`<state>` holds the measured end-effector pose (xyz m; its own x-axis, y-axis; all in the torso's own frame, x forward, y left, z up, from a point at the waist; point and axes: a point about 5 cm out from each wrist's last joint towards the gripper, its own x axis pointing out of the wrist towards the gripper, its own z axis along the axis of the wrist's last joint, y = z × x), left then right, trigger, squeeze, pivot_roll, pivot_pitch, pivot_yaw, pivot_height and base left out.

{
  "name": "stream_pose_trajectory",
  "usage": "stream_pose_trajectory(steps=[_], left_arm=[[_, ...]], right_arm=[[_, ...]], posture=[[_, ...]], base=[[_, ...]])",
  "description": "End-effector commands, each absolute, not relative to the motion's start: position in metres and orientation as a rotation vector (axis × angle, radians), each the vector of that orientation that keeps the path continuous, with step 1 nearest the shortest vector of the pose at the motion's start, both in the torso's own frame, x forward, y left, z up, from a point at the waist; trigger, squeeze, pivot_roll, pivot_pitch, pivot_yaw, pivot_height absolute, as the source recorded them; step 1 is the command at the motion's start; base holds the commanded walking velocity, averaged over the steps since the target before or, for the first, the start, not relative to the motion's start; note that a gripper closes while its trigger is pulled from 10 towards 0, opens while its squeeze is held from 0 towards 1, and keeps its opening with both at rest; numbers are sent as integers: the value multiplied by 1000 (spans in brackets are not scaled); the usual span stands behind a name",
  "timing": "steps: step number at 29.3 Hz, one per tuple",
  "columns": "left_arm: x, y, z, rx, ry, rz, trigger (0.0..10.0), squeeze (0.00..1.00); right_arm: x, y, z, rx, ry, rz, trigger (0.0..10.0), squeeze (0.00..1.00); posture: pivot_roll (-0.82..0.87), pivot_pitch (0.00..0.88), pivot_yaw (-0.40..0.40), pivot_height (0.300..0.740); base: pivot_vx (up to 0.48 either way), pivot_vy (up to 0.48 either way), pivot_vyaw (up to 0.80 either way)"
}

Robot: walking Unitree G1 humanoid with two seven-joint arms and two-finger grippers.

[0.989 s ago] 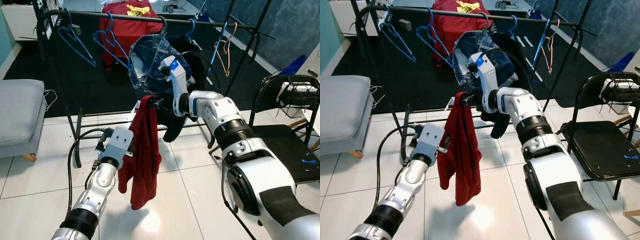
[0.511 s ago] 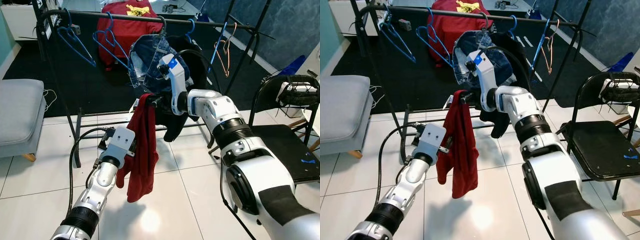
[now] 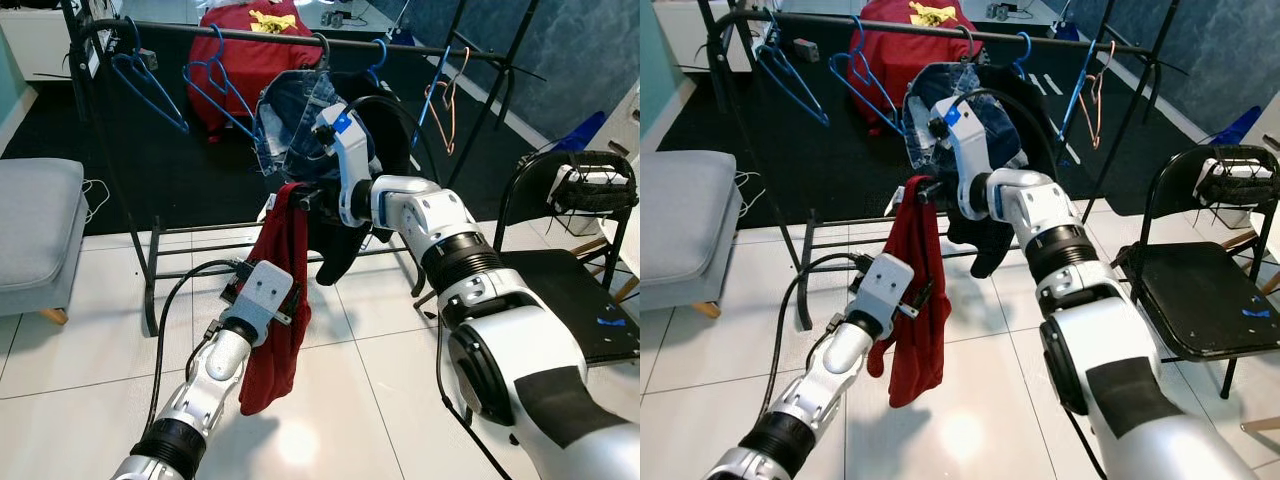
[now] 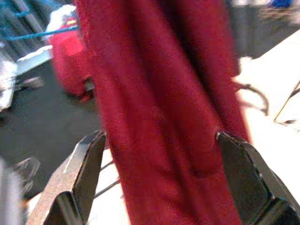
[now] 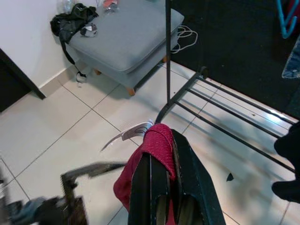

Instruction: Hang hanger

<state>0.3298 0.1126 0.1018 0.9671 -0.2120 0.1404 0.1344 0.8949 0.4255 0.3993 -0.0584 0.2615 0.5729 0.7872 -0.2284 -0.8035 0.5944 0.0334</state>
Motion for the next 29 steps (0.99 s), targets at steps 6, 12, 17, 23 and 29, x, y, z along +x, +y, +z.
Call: stream_pose_trajectory(steps=[6,12,17,23,29], left_arm=[[337,125,109,479,-222,-71,10000,0],[339,129,112,491,-231,-49,10000,0],[342,136,116,499,-225,-7,10000,0],[343,123,110,494,-209,-59,10000,0],[346,117,100,544,-154,-113,10000,0]], right_arm=[[400,-57,274,-56,190,944,0,0],[400,-57,274,-56,188,940,0,0],[400,-54,275,-52,181,944,0,0],[400,-50,277,-48,174,947,0,0],[400,-47,285,-43,153,956,0,0]], posture=[[-103,96,-127,740],[-101,95,-129,740],[-101,99,-128,740],[-100,96,-128,740],[-109,94,-126,740]], base=[[0,0,0],[0,0,0],[0,0,0],[0,0,0],[0,0,0]])
